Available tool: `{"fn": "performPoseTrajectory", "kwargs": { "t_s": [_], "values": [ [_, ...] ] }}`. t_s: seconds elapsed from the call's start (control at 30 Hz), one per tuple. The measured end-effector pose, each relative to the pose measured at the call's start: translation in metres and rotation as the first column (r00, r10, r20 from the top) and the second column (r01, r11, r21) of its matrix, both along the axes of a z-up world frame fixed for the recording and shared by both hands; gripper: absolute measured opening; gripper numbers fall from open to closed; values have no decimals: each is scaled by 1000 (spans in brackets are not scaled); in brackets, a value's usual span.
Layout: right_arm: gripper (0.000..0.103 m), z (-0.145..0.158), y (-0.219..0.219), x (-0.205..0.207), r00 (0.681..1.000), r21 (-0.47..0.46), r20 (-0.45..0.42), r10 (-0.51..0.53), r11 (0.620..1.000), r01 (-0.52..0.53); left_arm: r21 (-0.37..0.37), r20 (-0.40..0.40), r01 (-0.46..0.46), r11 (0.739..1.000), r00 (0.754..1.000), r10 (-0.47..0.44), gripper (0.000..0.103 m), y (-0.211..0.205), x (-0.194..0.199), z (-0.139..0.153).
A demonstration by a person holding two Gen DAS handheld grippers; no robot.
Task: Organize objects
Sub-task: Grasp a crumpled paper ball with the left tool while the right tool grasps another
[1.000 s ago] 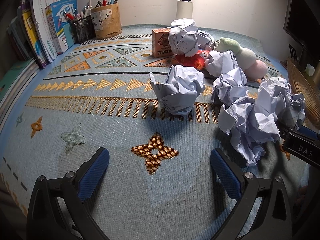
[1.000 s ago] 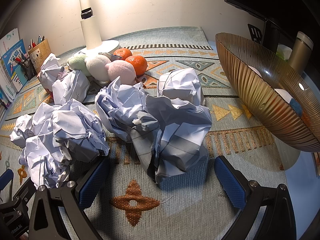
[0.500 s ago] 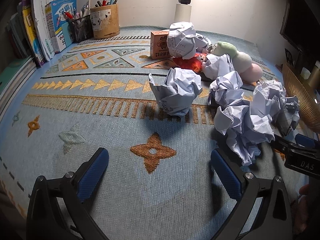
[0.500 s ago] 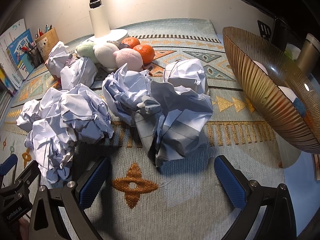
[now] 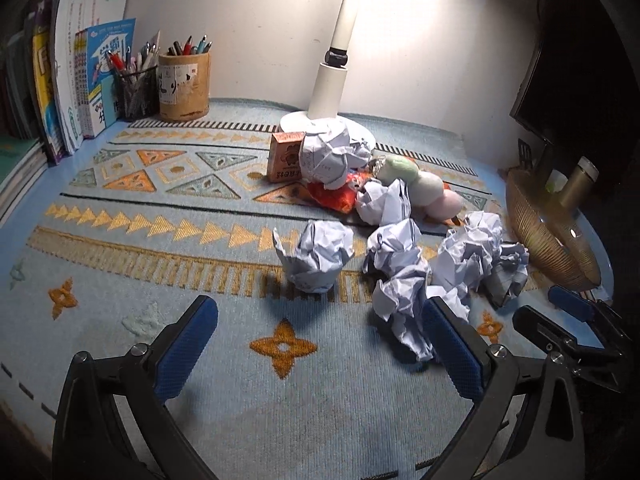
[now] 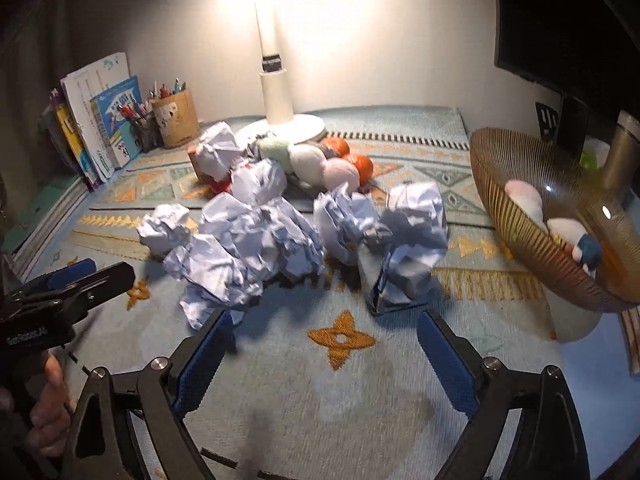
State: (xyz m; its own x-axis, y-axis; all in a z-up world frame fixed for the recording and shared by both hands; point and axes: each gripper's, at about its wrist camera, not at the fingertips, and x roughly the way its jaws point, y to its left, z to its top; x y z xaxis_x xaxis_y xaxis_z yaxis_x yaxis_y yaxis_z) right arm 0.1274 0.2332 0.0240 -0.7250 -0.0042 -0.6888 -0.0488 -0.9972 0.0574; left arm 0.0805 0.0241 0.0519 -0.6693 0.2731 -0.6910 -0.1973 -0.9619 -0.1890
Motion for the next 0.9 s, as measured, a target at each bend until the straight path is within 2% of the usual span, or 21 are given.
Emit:
{"fn": "performPoseTrajectory", "kwargs": {
  "t_s": [0.1,0.2,0.3,0.43,0.57,0.67,0.73,0.77,0.8,0.87,0.9],
  "values": [
    [77,22,4,-1,997,30,-59,-44,999,46,-26,-37,-8,1000,999,8,102,-1,-8,13],
    [77,30,23,0,994,35,-68,-84,996,87,-50,-46,-13,999,999,11,101,-3,-17,12],
    [76,21,34,-6,993,28,-28,-113,993,114,-51,-22,-7,999,1000,6,101,-5,-28,-1],
    [69,0,41,-21,992,24,40,-119,993,118,-39,37,2,999,999,-1,95,-5,-44,-21],
    [69,-16,45,-33,988,17,79,-133,991,132,-40,69,16,999,998,-14,93,1,-54,-33],
    [69,-24,49,-40,984,5,100,-149,989,149,-53,83,33,998,996,-28,87,7,-59,-37],
    [69,-29,53,-46,981,-1,115,-158,987,159,-52,94,45,998,995,-40,79,11,-62,-40],
    [69,-31,54,-49,980,-3,123,-159,987,161,-53,100,52,997,994,-47,74,13,-64,-42],
    [69,-33,55,-52,978,-3,131,-162,987,163,-51,105,60,997,993,-55,64,14,-65,-43],
    [69,-37,55,-57,975,2,147,-163,986,165,-52,113,68,996,992,-62,56,17,-67,-45],
    [69,-38,56,-59,975,-4,152,-161,987,163,-51,108,72,996,992,-66,48,18,-66,-44]
  ]
}}
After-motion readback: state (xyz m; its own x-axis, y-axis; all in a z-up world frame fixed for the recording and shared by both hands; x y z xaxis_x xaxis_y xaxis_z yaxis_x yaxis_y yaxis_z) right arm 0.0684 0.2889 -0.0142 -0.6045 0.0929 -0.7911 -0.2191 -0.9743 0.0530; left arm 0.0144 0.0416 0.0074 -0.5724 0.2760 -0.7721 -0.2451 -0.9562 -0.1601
